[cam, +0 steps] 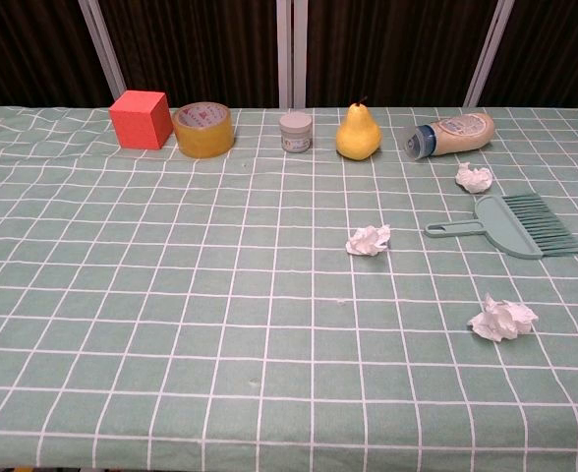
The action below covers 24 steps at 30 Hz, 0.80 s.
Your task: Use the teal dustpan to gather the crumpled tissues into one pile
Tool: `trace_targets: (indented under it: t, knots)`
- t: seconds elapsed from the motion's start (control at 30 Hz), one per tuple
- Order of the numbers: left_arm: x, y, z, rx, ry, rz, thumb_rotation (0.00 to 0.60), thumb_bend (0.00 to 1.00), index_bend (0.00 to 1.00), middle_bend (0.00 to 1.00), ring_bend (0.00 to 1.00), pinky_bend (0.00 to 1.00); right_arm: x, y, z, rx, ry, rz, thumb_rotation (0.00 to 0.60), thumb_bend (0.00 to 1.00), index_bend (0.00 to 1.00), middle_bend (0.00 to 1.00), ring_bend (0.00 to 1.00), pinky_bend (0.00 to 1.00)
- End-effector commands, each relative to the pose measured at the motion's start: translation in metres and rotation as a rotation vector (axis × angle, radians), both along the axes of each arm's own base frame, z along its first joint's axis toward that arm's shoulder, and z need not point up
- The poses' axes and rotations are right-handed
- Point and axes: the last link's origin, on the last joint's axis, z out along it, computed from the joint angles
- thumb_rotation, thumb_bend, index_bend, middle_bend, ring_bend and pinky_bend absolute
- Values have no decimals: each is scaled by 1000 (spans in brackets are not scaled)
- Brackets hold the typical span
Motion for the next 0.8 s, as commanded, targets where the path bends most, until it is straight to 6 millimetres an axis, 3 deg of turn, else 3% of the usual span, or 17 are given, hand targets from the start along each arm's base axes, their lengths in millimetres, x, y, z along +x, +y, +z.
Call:
trace_targets:
  t: [0.03,0.23,0.37,0.6,0.8]
  knots:
    - [0,0,0,20,6,-13,600,0,46,90,31,44,0,1,0,-1,-3,-1,600,235,134,250,84,79]
    - [-2,-2,-2,33,1,-10,600,0,46,90,31,44,0,0,-3,17,-11,1,600,235,134,250,84,79]
    - [-1,-2,-3,28,-3,-14,600,0,46,91,31,45,6,-10,-13,70,-8,29,600,235,135,256,84,79]
    - [-2,-6,-3,26,-3,-19,600,0,46,91,31,45,35,-68,-49,206,56,106,600,171,165,299,84,80]
    - [-4,-8,-2,32,-6,-3,600,0,46,91,31,44,55,-122,-99,311,124,130,600,114,270,351,84,96]
